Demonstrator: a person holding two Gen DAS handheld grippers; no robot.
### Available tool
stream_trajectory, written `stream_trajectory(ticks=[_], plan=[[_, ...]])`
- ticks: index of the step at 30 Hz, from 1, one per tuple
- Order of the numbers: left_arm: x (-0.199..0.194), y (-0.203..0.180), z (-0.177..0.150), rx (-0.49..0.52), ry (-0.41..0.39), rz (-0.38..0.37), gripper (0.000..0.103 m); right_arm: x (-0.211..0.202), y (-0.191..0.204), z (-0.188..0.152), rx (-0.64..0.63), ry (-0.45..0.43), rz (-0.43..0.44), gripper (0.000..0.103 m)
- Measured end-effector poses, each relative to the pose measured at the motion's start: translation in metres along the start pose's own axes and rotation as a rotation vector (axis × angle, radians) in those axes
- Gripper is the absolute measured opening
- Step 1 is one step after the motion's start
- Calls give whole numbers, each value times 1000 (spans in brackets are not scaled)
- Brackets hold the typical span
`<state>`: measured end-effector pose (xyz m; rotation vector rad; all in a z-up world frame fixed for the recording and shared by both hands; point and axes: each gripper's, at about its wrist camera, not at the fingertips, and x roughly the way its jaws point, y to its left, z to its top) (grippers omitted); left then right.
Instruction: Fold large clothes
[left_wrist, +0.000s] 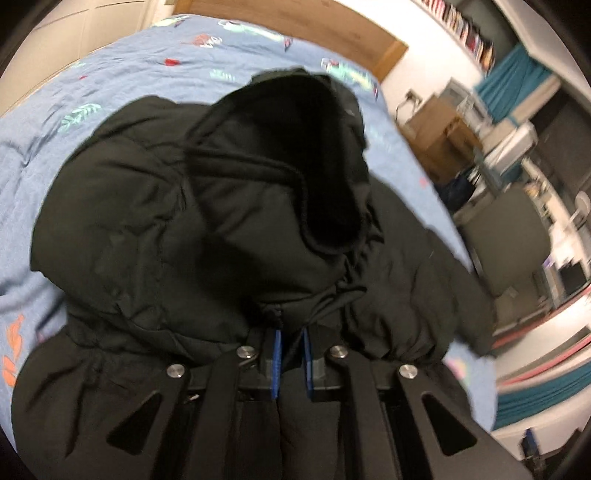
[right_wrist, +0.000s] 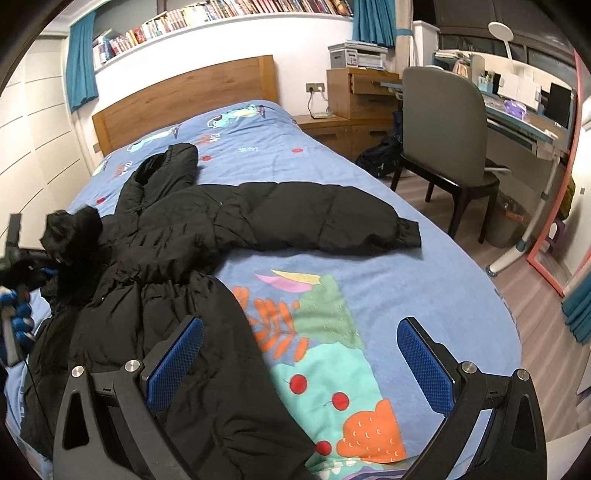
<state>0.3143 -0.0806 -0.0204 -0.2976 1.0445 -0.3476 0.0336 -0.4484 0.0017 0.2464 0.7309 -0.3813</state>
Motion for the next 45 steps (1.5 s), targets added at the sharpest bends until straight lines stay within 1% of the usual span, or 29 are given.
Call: stream_trajectory(ticks=[2,3,4,6,7,10,14,17,20,25,30,34,37,40,45], plan=[[9,-6,-7,12,24,15,18,2,-4,-1,4,4,-1,102],[11,-6,-11,11,31,10,26,3,-7,-2,9,6,-2,102],[12,-7,-12,9,37,0,35,3,-9,-2,13,8,-1,102],[10,-15,-15,16,35,-15,45,4,-13,-3,24,9,1,102],[8,-19,-16,28,36,-20,47,4,-14,-3,27,8,1,102],[2,-34,-20,58,41,-41,48,4,-16,-5,35,8,6,102],[-18,-36,-26,71,25,-69,48,1,-15,-6,33,6,12,102],[-35,-25,-21,57,3,-72,48,1,-11,-4,26,4,25,103],[-52,-3,-20,44,-18,-34,48,5,3,-1,2,21,50,102],[-77,46,-18,13,-65,32,48,12,40,6,-60,35,109,102],[-87,93,-18,-28,-83,103,48,25,79,14,-116,54,151,102],[-86,120,-16,-64,-102,121,48,40,118,23,-180,59,192,102],[-82,132,-8,-94,-117,117,48,53,148,33,-226,57,222,102],[-75,135,5,-115,-129,119,48,70,187,47,-286,41,251,102],[-56,126,28,-80,-140,134,48,101,245,64,-357,14,295,102]])
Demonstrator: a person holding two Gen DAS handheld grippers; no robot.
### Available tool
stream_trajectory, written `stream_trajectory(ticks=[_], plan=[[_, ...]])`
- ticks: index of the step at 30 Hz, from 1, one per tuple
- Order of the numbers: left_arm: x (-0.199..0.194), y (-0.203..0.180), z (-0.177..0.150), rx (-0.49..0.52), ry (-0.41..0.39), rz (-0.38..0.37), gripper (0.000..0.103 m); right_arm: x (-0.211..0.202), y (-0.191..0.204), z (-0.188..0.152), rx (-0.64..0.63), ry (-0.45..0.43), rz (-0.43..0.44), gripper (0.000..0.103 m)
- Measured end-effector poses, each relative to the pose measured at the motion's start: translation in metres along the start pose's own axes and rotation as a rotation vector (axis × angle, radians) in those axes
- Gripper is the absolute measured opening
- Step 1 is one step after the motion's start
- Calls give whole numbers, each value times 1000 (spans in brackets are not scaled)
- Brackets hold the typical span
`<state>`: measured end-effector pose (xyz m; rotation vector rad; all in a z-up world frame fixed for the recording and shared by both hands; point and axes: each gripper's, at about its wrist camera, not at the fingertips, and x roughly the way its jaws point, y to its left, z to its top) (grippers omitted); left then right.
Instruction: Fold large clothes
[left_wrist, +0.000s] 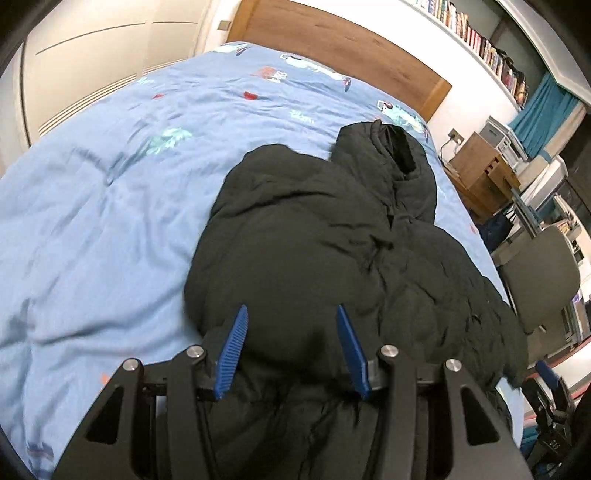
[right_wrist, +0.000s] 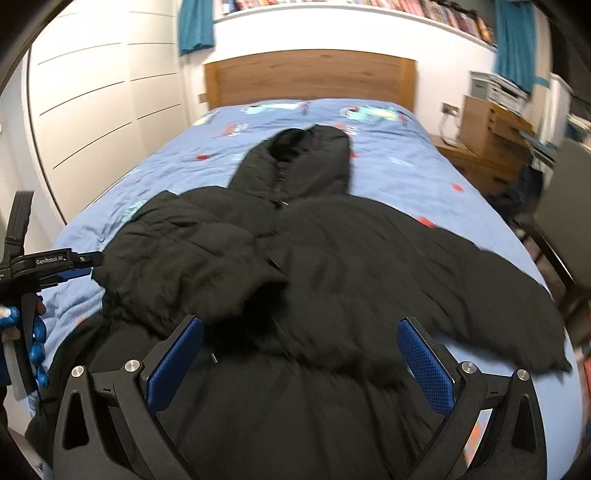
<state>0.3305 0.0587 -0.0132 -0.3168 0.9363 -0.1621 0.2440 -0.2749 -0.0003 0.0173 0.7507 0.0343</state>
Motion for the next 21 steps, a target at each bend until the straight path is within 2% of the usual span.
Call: stream_trajectory(ticks=[6,11,16,21], plan=[[36,-21,4,62,30,75,48,53,20,12,-46,40,-9,102],[54,-39,-10,131,88,167,48,91,7,0,-78,139,-84,102],[37,-66,-26,234,82,231,48,77,-31,-11,-18,149,-128,102],[4,-90,-39,237,51,217,48,36,-88,-29,106,119,-151,102]])
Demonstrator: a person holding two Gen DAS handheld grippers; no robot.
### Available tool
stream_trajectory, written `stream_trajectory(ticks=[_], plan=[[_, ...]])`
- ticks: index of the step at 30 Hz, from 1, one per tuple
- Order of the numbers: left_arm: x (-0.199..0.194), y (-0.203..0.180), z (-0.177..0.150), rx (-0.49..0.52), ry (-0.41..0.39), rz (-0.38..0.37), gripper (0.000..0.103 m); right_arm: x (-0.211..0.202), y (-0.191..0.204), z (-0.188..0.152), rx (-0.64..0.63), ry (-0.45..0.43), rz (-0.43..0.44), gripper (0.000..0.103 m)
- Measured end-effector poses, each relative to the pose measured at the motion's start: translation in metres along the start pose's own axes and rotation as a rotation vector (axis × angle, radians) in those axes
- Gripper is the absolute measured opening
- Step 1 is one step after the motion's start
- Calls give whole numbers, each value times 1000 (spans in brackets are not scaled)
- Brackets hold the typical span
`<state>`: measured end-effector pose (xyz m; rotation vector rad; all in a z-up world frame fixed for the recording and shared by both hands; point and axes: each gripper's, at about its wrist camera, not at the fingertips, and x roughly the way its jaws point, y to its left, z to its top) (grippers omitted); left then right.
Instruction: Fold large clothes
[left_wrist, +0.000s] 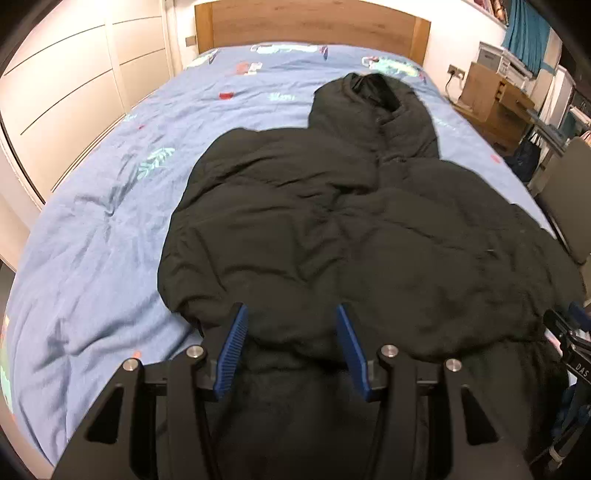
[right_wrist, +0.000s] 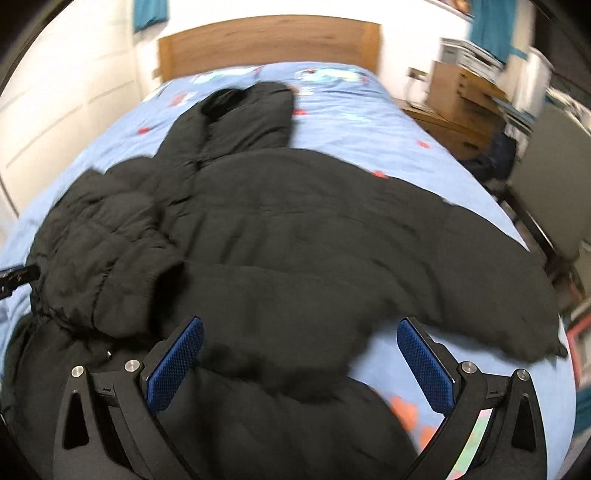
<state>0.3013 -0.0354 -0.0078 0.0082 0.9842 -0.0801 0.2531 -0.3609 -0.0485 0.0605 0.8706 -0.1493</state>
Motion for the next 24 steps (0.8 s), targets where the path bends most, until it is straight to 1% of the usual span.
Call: stream_trajectory(ticks=[4,9,12,15,18,20,24], plan=[[-33,-14,-12,-10,-29,-59,48,-16,-51,-19,108,-8,-4,102],[-67,-19,-25,-20,-42,-98,48,-26,-126,-50,267,-18,-11,102],[-85,-16,-31,-25,-57,-96,48,-20,-175,-68,400,9,20,102],[-99,-8,-39,-29,-66,-67,48,-12,-219,-82,532,10,44,102],[-107,4,-49,-69,-54,-57,48,2,-263,-96,691,6,99,103],[-107,12,-56,-91,-39,-41,48,14,-282,-100,775,0,138,103],[-105,29,-66,-128,-7,-7,48,36,-301,-101,888,-9,207,103]])
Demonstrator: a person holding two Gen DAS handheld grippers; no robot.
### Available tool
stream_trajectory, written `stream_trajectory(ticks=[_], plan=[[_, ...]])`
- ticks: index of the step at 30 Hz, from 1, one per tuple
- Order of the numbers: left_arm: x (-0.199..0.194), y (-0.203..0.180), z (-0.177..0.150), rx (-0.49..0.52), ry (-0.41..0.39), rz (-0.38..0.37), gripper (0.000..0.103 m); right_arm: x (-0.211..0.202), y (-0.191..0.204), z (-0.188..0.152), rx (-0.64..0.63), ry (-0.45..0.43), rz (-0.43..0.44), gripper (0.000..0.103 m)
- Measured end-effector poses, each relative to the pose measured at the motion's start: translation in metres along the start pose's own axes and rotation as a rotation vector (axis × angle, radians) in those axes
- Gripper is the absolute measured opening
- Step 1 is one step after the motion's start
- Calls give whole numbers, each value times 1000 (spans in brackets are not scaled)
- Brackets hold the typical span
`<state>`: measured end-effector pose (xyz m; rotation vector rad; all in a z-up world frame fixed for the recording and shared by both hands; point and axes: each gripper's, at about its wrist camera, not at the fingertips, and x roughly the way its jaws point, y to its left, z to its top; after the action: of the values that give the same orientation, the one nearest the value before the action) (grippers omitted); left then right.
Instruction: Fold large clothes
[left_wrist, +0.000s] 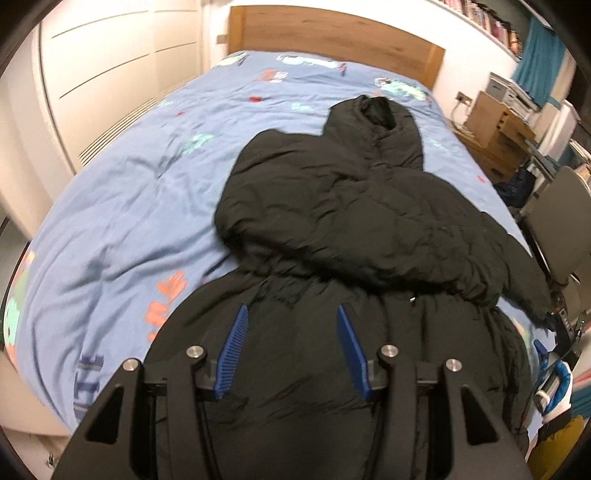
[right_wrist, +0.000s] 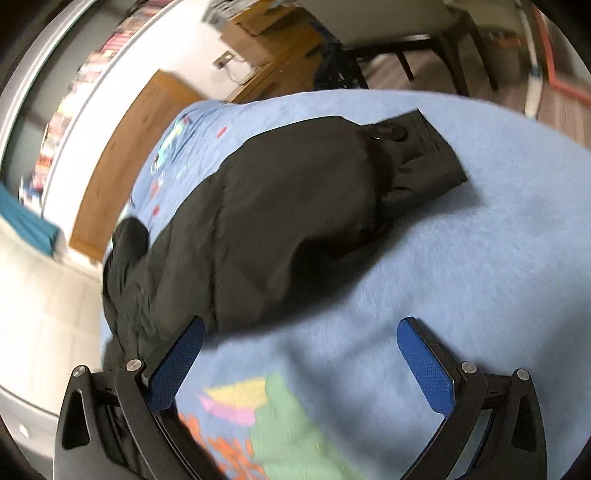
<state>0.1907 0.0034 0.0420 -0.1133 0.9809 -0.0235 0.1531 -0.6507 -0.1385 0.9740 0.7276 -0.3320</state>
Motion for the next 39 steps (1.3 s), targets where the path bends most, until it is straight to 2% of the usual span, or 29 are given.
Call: stream_trajectory(ticks=[3,7,12,17,18,20,22,30,39], plan=[[-2,10,-2,-21,2,23,48,8,-3,11,45,-15,34,102],[1,15,2,-39,0,32,48,15,-13,27,135,-44,66,88],[6,9,2,-20,3,23,48,19,-21,38,217,-65,90,78],[8,3,2,-6,7,7,48,28,-24,47,256,-41,93,42],[8,3,2,-6,6,5,48,28,-24,49,264,-39,98,38],[7,5,2,-11,2,0,48,25,-22,51,256,-42,99,24],[6,7,3,-18,-2,-2,48,19,-15,52,217,-52,90,18],[3,19,-1,-52,-17,-26,48,-8,19,61,110,-114,86,12],[-6,49,-7,-106,-46,-55,48,-47,96,58,-68,-170,133,11]])
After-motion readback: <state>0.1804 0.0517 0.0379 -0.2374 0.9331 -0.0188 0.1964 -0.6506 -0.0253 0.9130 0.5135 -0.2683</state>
